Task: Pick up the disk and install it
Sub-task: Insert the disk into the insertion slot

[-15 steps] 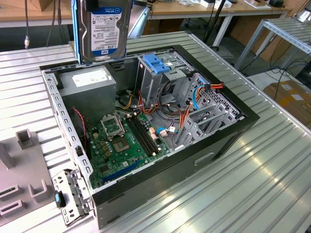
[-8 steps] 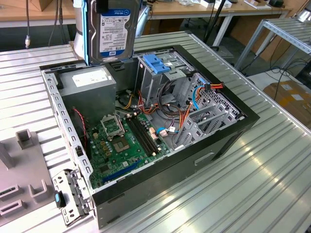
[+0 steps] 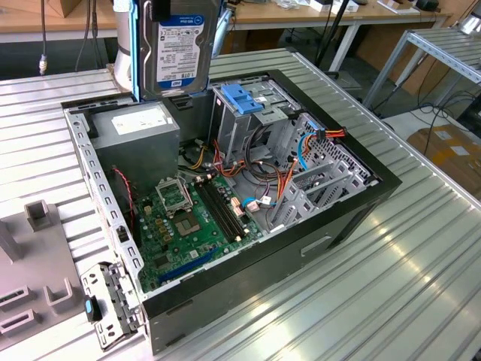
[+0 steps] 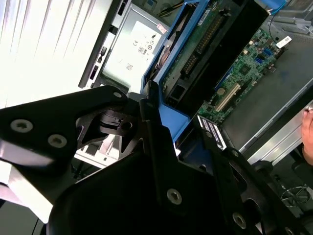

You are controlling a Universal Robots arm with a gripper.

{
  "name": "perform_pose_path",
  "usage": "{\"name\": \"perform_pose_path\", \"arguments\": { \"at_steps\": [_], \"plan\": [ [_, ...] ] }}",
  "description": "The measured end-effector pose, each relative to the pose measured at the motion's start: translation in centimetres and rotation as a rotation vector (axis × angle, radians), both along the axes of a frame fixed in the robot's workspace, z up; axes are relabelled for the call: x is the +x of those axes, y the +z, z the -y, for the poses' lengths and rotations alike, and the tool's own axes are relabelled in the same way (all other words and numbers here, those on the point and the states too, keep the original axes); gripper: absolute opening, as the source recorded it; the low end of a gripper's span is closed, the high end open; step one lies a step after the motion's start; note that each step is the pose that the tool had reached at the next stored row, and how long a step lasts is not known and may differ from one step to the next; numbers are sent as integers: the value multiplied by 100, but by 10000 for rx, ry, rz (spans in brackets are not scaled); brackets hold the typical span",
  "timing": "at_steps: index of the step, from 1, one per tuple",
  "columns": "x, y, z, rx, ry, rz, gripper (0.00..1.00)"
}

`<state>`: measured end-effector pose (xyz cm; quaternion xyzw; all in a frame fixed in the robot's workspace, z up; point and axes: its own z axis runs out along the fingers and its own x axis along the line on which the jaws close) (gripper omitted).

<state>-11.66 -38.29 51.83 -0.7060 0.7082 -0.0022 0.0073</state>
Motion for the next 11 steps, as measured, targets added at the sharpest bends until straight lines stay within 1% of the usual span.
{"name": "perform_pose_path", "arguments": {
  "at_steps": [5,10,11],
  "plan": [
    [0,0,8,0,1,0,37],
    [0,0,27,0,-1,0,37],
    [0,0,36,-1,1,0,37]
  ]
}}
